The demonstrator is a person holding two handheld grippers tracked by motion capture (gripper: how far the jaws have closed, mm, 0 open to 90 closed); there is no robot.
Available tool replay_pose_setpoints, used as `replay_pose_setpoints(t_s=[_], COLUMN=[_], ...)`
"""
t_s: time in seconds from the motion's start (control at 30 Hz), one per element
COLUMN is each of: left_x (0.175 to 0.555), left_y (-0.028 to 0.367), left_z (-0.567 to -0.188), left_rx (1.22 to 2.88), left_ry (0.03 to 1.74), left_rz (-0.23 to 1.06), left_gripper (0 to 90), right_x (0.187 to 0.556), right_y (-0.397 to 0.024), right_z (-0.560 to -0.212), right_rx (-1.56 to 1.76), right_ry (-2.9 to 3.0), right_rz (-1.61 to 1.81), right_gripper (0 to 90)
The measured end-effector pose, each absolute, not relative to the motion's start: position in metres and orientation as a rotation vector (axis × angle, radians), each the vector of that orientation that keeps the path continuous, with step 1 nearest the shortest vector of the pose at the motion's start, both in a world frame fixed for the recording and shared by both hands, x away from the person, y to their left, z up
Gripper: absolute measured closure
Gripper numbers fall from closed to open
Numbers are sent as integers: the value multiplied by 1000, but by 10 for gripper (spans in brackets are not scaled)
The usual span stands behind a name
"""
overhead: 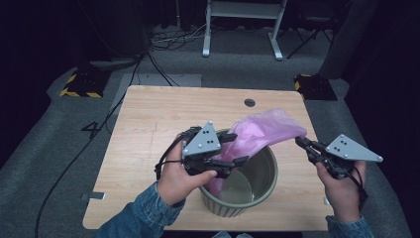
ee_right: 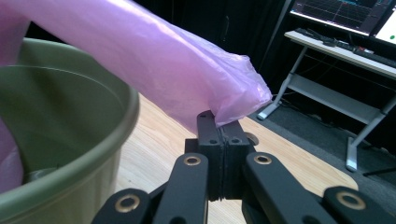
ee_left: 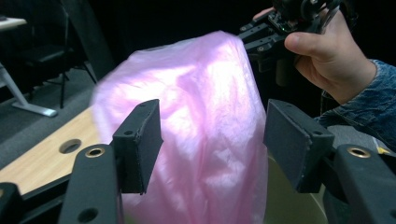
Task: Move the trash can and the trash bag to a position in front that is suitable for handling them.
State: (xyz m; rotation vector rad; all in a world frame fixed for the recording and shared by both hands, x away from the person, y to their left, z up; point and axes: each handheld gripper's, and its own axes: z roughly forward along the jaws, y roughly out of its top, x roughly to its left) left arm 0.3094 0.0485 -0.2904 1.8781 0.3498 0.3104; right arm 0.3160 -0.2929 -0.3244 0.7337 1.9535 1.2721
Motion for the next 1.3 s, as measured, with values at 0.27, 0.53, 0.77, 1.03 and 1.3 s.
replay_pose_setpoints(t_s=[0.27,0.53,0.77,1.03,1.3], left_x=[322,318,310,314,316], left_y=[42,39,29,30,40], left_z=[-302,-315,-323,-308,-281], left_rx=[1983,2100,2198,2081,1985], left_ry=[399,371,304,271,334], left_rz=[370,279,98,49,241], left_gripper=[597,872,768,364,329], right_x=[313,311,309,303,303], right_y=[-289,-288,-286,-277,-278], right_z=[-322,-317,-315,-315,-313], right_rx=[710,697,689,653,656], right_ry=[1956,1939,1927,1920,1914], right_rz=[1277,1284,1314,1343,1356], right_gripper=[896,898,899,897,897])
